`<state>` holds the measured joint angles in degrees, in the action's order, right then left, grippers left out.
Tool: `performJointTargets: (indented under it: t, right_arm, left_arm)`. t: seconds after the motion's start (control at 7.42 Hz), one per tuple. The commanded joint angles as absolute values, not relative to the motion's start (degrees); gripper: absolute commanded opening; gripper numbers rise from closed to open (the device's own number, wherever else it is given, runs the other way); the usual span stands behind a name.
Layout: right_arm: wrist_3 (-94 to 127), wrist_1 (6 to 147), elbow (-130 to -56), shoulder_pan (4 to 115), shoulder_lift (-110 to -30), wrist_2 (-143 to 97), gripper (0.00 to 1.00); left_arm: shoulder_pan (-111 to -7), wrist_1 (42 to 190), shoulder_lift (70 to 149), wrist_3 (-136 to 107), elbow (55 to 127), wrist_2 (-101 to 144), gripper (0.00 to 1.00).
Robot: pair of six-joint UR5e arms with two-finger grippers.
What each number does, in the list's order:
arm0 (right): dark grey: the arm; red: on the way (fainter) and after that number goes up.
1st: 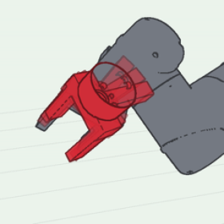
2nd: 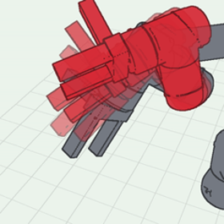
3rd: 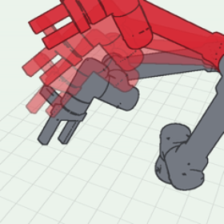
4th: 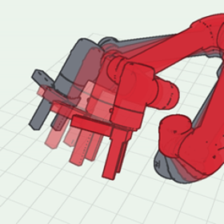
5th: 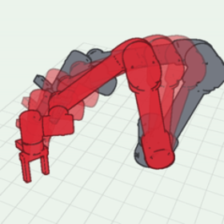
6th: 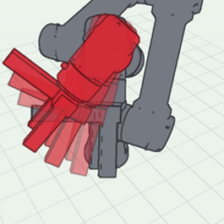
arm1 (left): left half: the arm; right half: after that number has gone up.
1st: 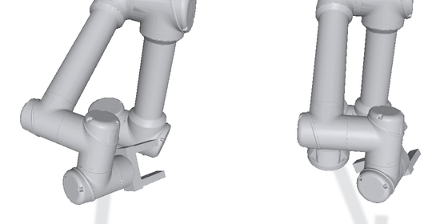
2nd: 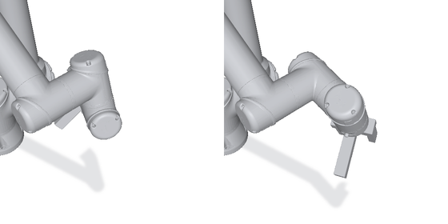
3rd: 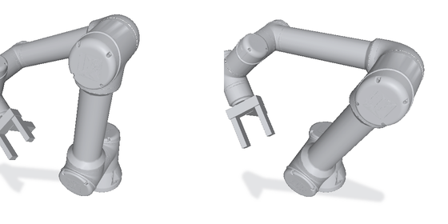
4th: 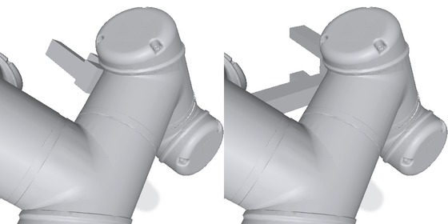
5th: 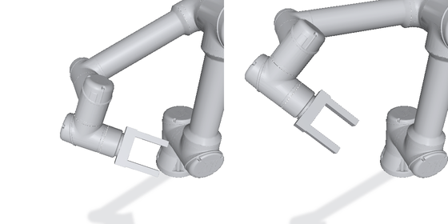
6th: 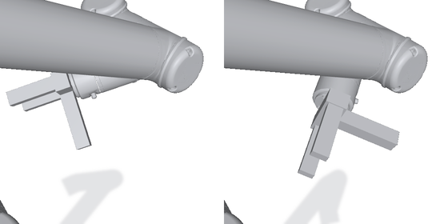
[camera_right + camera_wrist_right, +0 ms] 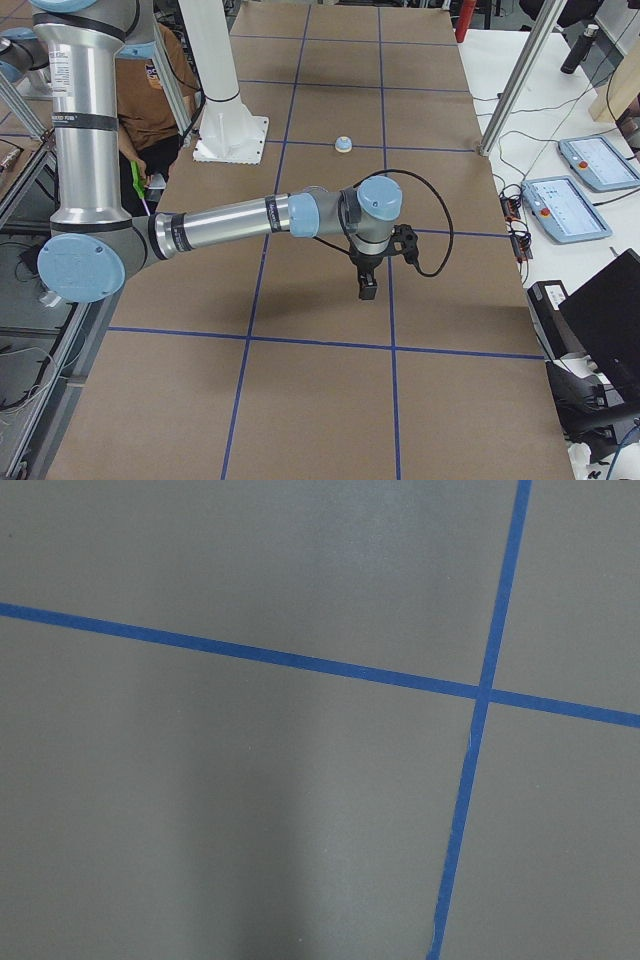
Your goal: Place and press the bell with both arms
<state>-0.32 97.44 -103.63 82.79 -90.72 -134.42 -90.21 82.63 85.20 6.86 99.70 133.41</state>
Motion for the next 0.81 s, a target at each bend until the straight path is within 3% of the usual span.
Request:
performJointTargets:
  t: [0.0, 0.67]
  right_arm:
    - [-0.35, 97.47, -103.18, 82.79, -91.23, -134.38, 1.00]
    - [-0.44, 97.47, -101.16, 82.88, -91.93, -134.47, 1.00]
  left_arm:
    - [-90.00, 82.62, 84.99, 6.86, 98.97, 133.51, 1.00]
    - [-90.00, 82.79, 85.69, 6.94, 95.71, 133.51, 1.00]
